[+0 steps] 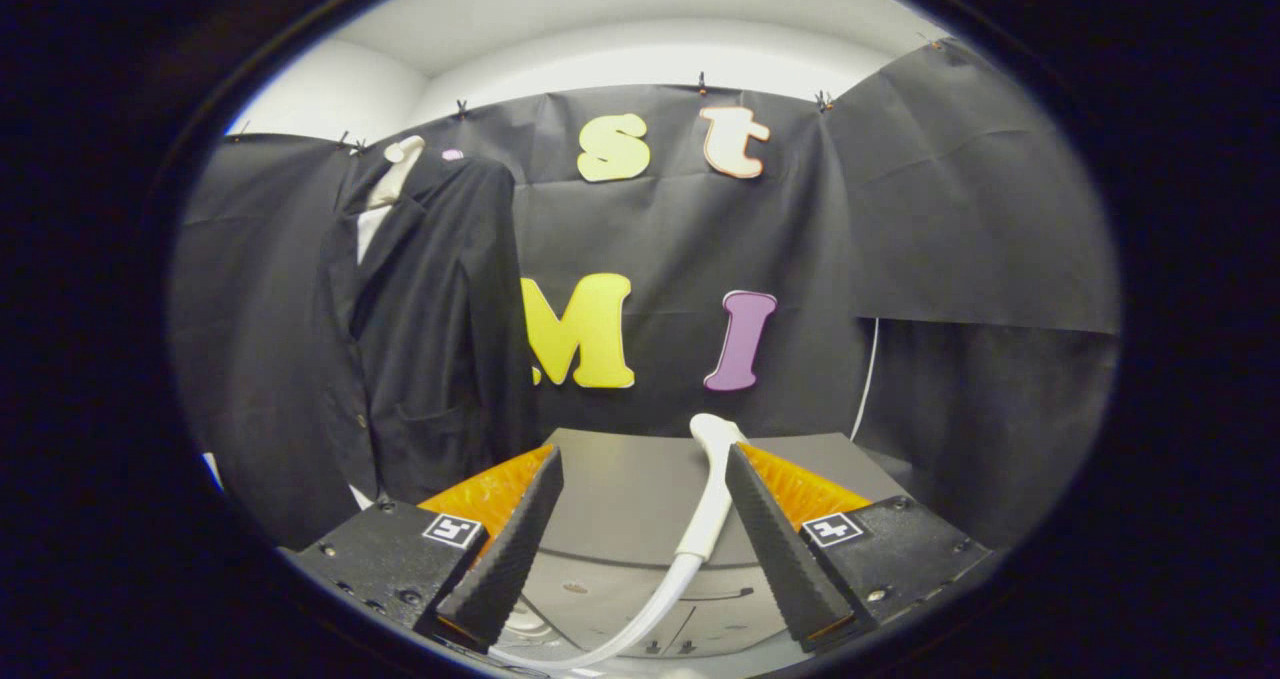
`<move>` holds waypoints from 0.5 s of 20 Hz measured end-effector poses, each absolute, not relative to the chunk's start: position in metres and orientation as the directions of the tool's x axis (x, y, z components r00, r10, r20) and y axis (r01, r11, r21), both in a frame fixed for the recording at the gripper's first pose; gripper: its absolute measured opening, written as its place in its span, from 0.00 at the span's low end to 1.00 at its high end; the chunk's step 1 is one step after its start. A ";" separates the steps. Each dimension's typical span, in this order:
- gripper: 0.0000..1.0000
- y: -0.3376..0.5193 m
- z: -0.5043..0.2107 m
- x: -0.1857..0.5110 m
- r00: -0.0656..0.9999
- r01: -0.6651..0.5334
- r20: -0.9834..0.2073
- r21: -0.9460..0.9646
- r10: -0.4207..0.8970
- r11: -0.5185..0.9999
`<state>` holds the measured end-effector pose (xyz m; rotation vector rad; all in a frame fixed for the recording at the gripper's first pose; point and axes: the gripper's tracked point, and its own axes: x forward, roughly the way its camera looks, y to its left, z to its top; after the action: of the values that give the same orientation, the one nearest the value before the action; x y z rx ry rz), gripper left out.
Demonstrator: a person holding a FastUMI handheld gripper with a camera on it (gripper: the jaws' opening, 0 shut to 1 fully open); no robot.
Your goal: Iron the clothes twice with a garment steamer, once on the left side and once on the right side.
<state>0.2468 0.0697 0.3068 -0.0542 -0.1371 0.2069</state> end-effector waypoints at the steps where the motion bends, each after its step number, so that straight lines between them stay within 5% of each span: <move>1: 1.00 0.067 0.306 0.263 0.974 -0.197 0.106 -0.064 0.203 0.978; 10: 1.00 0.003 0.260 0.406 0.988 -0.119 -0.104 -0.038 0.115 0.992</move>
<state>0.4057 0.0027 0.2602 -0.0439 0.1019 0.1174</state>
